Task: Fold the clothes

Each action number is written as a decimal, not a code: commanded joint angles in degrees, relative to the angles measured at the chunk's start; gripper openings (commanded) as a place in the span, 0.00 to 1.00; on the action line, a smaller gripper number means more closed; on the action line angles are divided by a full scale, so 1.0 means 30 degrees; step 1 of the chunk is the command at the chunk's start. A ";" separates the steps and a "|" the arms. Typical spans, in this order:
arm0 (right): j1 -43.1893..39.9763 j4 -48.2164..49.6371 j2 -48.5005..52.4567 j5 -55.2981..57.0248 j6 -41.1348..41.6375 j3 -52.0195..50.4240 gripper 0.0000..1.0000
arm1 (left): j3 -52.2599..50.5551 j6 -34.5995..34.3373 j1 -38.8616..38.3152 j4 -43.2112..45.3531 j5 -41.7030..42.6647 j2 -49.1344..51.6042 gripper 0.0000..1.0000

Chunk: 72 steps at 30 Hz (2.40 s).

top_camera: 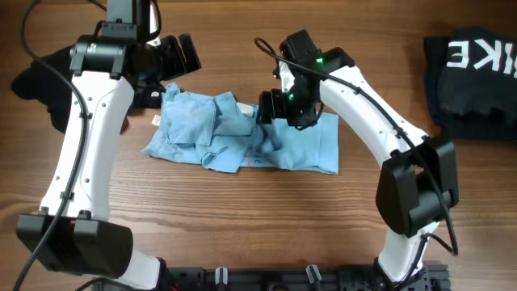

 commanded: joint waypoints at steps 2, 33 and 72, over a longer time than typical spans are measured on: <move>0.0058 -0.1945 0.0306 0.1683 0.0131 0.0219 0.70 | 0.0270 0.0306 0.0029 -0.0073 0.0219 -0.0437 1.00; -0.1472 -0.0474 0.0299 -0.0641 -0.3650 -0.1290 0.81 | -0.7657 0.6666 0.4342 0.1996 0.3373 0.0000 0.98; -0.3140 -0.1464 0.0153 -0.0634 -0.4255 -0.0270 0.78 | -0.8102 1.1307 0.5625 0.4656 0.7089 0.6856 0.89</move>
